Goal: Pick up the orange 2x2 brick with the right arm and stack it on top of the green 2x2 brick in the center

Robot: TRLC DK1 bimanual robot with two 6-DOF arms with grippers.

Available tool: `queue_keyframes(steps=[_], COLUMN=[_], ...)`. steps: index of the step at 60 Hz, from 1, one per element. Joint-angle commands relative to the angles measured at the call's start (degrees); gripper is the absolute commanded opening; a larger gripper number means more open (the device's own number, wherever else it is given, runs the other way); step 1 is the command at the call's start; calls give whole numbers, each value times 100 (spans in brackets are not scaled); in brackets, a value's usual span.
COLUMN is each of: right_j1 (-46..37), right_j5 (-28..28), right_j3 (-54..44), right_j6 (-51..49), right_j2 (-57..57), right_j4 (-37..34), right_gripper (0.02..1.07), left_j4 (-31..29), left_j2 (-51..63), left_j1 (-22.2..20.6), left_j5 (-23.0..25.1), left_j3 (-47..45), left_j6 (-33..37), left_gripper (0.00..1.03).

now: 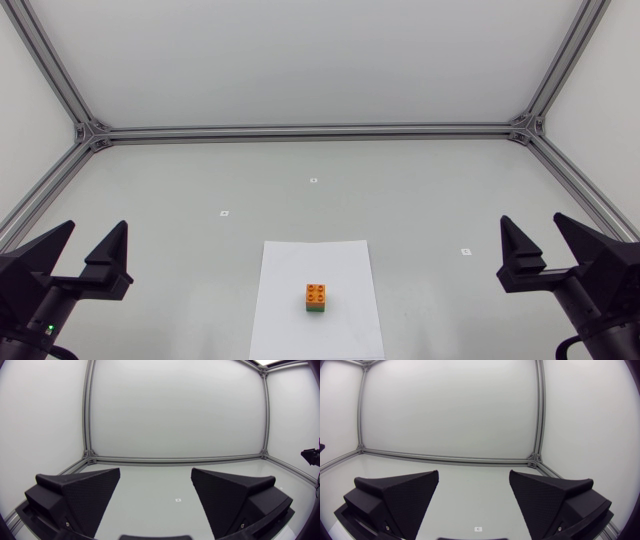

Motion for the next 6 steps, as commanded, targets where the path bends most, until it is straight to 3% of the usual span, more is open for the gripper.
queue_keyframes(steps=[1, 6], right_j1=[-30, -30], right_j5=[14, 14], right_j3=[-132, -132], right_j6=[163, 163], right_j2=[-32, -32], right_j4=[86, 86], right_gripper=[102, 102], left_j4=[-65, -65], left_j2=[-23, -23], left_j1=[-4, -4], left_j5=[16, 16], left_j3=[-235, -235], left_j6=[33, 33], left_gripper=[99, 99])
